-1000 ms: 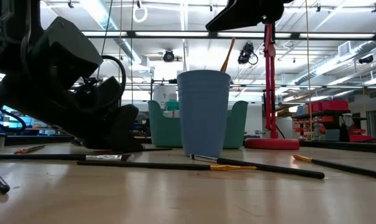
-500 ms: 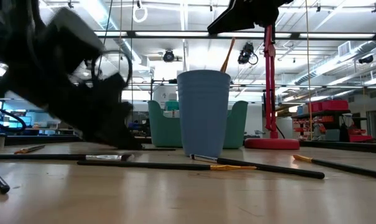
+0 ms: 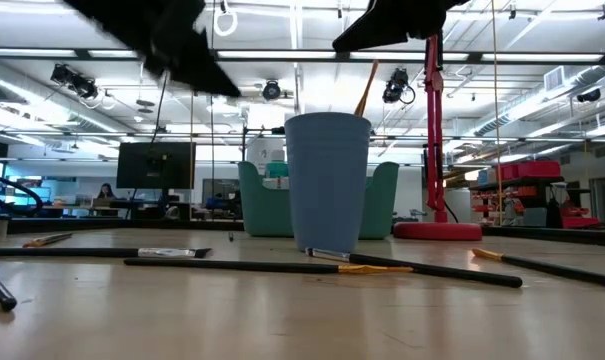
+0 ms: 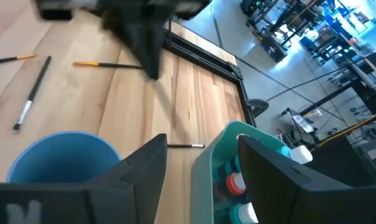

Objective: Pick & Place Paint Supplies
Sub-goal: Put the gold paint brush into the blue cup

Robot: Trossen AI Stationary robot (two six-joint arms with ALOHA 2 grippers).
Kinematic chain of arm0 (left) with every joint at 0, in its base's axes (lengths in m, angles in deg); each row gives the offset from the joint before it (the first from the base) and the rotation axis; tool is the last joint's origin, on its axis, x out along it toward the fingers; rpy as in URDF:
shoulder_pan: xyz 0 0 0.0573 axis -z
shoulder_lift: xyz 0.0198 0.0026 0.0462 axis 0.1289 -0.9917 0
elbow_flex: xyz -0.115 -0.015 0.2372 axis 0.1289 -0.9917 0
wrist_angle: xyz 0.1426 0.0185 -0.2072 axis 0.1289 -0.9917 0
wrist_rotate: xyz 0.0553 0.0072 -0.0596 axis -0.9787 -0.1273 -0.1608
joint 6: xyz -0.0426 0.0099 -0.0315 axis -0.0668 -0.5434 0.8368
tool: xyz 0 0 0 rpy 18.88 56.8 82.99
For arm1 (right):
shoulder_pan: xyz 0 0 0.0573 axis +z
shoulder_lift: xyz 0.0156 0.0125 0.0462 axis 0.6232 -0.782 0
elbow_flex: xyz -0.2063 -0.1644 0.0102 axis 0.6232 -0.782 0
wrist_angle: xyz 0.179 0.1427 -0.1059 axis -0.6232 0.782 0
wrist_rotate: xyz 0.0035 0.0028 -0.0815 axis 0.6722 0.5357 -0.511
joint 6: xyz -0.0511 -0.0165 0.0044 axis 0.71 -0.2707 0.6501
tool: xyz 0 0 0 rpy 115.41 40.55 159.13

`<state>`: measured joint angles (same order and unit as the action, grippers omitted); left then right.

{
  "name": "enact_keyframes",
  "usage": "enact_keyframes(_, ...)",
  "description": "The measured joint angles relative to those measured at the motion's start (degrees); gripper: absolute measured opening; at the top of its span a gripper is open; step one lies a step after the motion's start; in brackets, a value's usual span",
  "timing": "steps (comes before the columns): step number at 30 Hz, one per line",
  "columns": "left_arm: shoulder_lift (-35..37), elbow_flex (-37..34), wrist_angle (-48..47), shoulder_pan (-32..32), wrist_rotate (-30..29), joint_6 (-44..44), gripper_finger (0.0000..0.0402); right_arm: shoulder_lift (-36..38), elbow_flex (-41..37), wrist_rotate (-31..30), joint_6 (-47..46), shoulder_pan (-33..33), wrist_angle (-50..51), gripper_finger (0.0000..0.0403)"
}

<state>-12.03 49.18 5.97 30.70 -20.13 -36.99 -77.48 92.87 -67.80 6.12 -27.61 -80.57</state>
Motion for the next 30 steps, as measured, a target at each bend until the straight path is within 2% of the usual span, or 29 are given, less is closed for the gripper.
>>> enact_keyframes(4,0.78,9.68,-12.61,-0.8,0.6,-5.86,0.0014,0.0,0.0,2.61,0.01,0.0,-1.29,0.0201)
enact_keyframes(9,-0.64,20.14,-20.07,-3.36,9.35,-11.95,0.0014,0.0,0.0,3.96,-1.58,0.04,-1.36,0.0201)
enact_keyframes(14,-3.69,27.54,-29.55,-5.22,16.79,-14.0,0.0014,0.0,0.02,3.92,-5.61,0.04,3.89,0.0201)
enact_keyframes(19,-9.86,34.24,-40.62,-6.35,21.17,-14.61,0.0014,0.0,0.01,3.92,-10.46,0.04,12.86,0.0201)
enact_keyframes(22,-14.14,38.49,-41.89,-6.76,25.57,-16.41,0.0014,-0.02,0.0,4.15,-15.65,0.04,17.74,0.0201)
enact_keyframes(23,-15.62,39.54,-44.71,-6.8,26.33,-17.39,0.0014,-0.02,0.0,4.76,-17.51,0.04,18.81,0.0201)
enact_keyframes(30,-24.87,47.77,-48.93,-6.91,30.99,-23.05,0.0014,-0.02,0.0,13.05,-26.01,0.04,23.44,0.0201)
